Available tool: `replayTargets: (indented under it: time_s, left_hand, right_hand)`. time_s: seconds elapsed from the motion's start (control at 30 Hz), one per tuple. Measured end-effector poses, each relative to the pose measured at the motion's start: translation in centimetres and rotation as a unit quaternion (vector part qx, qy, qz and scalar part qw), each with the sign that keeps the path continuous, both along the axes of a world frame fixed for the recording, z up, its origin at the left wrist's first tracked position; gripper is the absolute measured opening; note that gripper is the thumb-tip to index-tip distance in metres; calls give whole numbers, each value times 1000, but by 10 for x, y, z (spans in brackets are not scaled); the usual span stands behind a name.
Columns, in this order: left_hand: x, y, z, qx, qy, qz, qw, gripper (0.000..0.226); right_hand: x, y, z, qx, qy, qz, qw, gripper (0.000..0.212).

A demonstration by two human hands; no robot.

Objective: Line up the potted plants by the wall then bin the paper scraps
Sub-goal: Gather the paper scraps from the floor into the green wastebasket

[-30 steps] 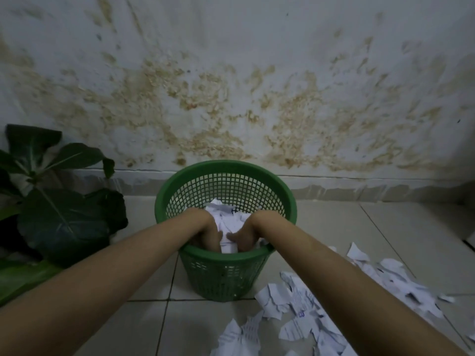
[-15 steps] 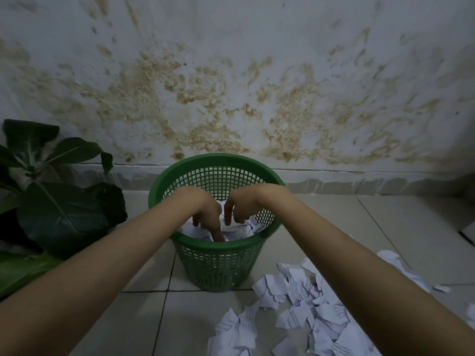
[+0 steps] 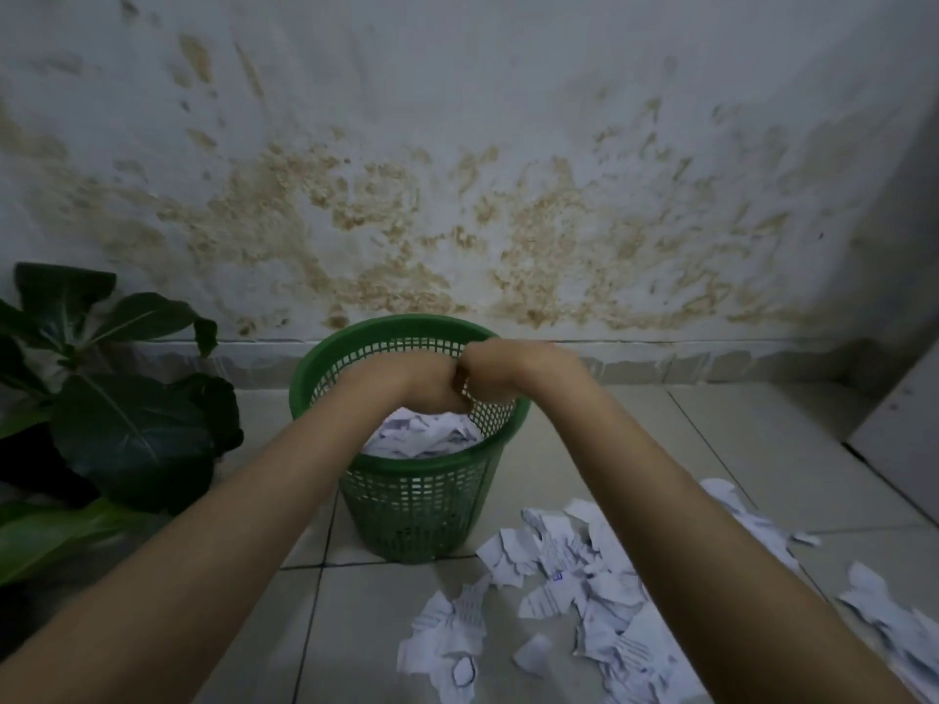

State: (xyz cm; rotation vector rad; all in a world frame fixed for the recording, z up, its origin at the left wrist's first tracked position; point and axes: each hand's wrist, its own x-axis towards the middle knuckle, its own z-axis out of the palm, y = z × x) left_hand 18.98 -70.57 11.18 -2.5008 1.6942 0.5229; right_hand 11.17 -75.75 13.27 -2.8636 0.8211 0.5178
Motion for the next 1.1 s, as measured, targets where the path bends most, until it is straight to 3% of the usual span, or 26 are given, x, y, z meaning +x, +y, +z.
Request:
replayTargets:
  time_s: [0.1,0.23,0.4,0.47,0.57,0.67,0.73,0.83,0.93,1.0,1.1]
  left_hand:
    - [-37,16,7,-79,-25,-15,996,35]
    - [-90,44,-3,-162,9,-70,984,42]
    - [-135,76,-44,-180,119,-151,965,41]
    - [-140,81,-69,-105,160,-161,968,40]
    - [-137,78,-108,76,157,-167,970,41]
    - [-131,77,-143,288,120,-181,933,35]
    - [-129,85,-169,417,113,-163,887,31]
    - [-134,101,-197,494,89,-130,855,31]
    - [-137,98,-209,482,104,-185,850,31]
    - [-139,92,-204,402,137,-220,878,24]
    - [-138,84,-194,266,167,-228,922,27]
  right_hand:
    - [-40,12,9,-13,-40,-24,999,38]
    - [-105,28,-4,37,-53,-77,995,43]
    - [-176,36,-77,129,24,-162,978,50]
    - [-199,42,-103,174,76,-190,963,47]
    - [-223,50,-124,205,112,-219,947,42]
    - [-235,63,-144,255,151,-198,934,36]
    - [-239,78,-167,336,262,-193,884,36]
    - [-240,100,-211,378,417,-177,807,38]
    - [-239,108,-233,397,407,-195,799,40]
    - [-235,102,-230,409,310,-224,829,37]
    - [-234,87,-216,347,174,-225,894,32]
